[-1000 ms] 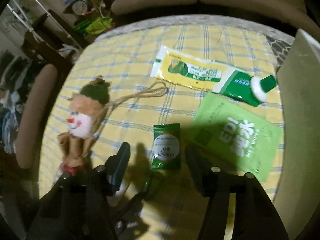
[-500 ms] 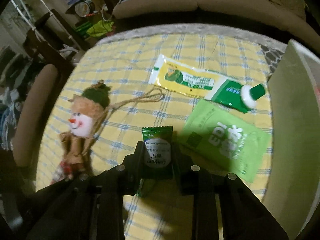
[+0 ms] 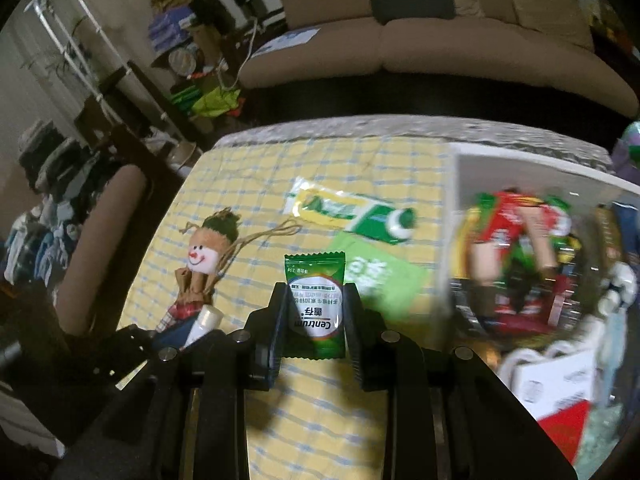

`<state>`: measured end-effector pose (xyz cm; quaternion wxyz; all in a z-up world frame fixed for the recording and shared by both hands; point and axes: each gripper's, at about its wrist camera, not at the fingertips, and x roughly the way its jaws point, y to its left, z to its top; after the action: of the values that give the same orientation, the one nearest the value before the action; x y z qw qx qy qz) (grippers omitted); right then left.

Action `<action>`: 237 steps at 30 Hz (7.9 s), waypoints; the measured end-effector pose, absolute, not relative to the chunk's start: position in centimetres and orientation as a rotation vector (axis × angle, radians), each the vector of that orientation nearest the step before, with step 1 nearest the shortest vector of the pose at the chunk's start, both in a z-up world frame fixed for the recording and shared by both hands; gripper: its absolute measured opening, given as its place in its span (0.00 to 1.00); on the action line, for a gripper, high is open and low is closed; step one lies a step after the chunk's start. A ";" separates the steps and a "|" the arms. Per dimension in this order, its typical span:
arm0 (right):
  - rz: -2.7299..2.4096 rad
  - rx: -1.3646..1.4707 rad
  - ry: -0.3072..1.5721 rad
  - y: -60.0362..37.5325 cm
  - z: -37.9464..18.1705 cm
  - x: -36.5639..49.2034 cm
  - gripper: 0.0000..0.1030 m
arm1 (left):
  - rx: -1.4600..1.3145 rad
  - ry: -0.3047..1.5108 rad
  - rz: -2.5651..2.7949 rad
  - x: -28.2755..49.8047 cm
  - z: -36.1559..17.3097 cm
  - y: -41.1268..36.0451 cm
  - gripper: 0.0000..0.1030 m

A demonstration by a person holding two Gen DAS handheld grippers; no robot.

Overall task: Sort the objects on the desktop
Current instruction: 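Drop the white bottle and green candy packet into the white box, then grasp the green carabiner with the left gripper, then grasp the disposable-gloves packet with the right gripper while the left holds the carabiner, then drop the carabiner and gloves packet into the white box, then move the right gripper toward the green toothpaste tube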

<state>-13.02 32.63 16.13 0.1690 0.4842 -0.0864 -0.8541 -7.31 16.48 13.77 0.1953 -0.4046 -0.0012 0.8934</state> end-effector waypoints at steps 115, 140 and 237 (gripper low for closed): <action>-2.185 1.233 0.417 13.1 3.7 -2.3 0.79 | -1.063 -0.716 2.501 1.3 13.0 -2.6 0.21; -2.162 1.252 0.112 21.2 10.5 1.3 0.38 | -1.026 -0.678 2.391 1.2 14.3 2.3 0.21; -2.429 1.629 0.474 25.0 6.2 -26.6 0.59 | -1.385 0.111 2.455 -26.5 6.7 11.8 0.80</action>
<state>-26.58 25.00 6.24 0.0894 0.5476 0.1594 -0.8166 -26.54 11.78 6.72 0.1598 -0.4848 0.0389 0.8591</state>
